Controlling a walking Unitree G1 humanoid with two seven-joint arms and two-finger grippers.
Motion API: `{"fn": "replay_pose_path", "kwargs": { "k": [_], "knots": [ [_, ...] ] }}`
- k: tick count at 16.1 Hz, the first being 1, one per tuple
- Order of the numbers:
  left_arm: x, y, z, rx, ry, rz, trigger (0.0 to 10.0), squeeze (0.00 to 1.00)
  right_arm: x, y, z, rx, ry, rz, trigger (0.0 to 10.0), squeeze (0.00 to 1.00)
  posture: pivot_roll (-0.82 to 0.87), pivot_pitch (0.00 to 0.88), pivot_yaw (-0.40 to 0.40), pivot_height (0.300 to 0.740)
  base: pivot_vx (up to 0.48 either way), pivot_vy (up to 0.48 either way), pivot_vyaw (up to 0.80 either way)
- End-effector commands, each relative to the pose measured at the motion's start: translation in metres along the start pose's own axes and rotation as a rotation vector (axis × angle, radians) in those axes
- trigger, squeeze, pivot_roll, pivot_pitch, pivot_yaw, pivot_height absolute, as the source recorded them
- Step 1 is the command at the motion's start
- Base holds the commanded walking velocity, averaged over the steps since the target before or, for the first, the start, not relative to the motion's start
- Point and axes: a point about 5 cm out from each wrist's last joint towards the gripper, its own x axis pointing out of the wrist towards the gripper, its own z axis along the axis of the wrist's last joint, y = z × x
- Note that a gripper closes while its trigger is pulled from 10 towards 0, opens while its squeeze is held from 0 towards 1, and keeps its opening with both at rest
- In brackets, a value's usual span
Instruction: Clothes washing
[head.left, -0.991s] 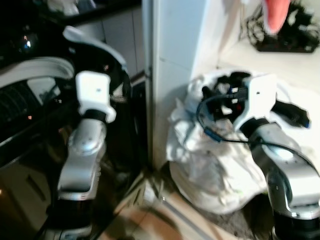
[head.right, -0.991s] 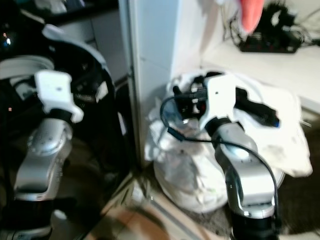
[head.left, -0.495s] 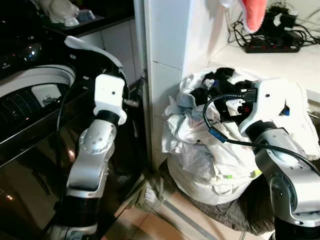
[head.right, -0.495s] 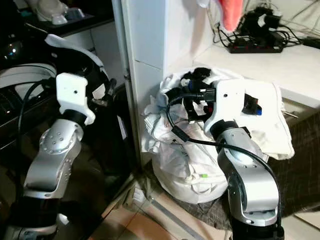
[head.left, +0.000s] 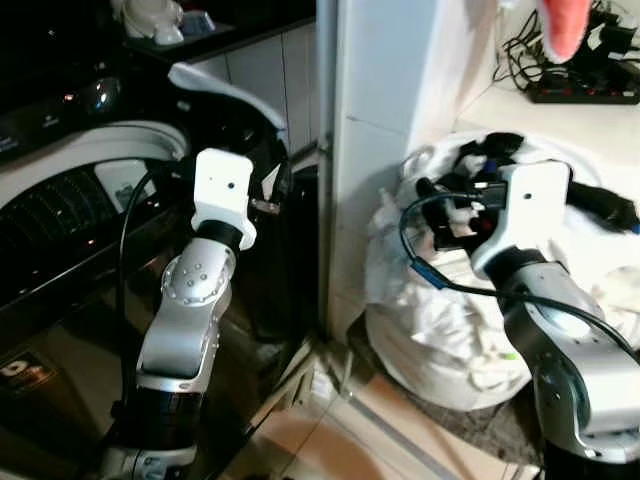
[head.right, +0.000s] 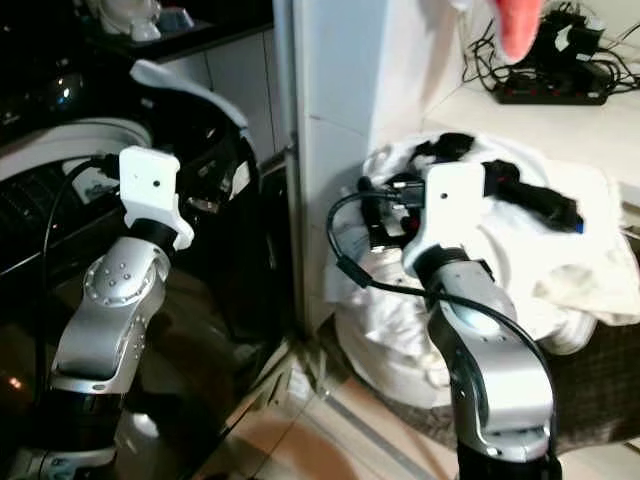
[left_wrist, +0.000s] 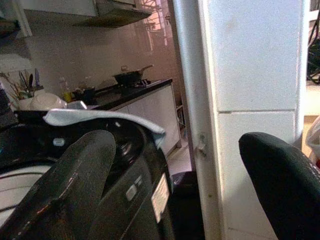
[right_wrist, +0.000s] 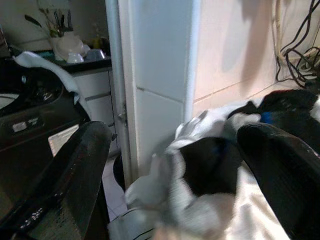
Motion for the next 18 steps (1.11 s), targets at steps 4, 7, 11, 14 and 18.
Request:
{"fn": "replay_pose_path", "kwargs": {
  "k": [4,7,11,14,18],
  "knots": [
    [0.003,0.0,0.002,-0.006,-0.008,-0.003,10.0,0.0,-0.002,0.0,0.002,0.006,-0.002,-0.012,10.0,0.0,-0.04,0.0,0.054,0.74,0.0,0.331,0.0],
    [0.003,-0.001,0.003,0.004,-0.02,-0.006,10.0,0.0,-0.002,-0.001,0.003,0.016,0.001,-0.013,10.0,0.0,-0.04,0.0,0.054,0.74,0.0,0.225,-0.67],
    [0.001,-0.003,0.0,0.02,0.008,0.005,10.0,0.0,0.0,-0.003,0.003,0.006,0.006,-0.013,10.0,0.0,-0.03,0.0,0.038,0.74,0.0,-0.24,-0.2],
    [0.001,0.003,-0.005,0.01,0.034,0.048,10.0,0.0,0.003,-0.003,-0.002,0.036,0.058,-0.008,10.0,0.0,-0.03,0.0,0.027,0.74,0.0,0.0,0.0],
    [0.0,0.005,-0.007,0.006,0.05,0.07,10.0,0.0,0.006,-0.009,0.002,-0.042,0.039,-0.002,10.0,0.0,-0.02,0.0,0.013,0.74,0.0,0.0,0.0]
  ]
}}
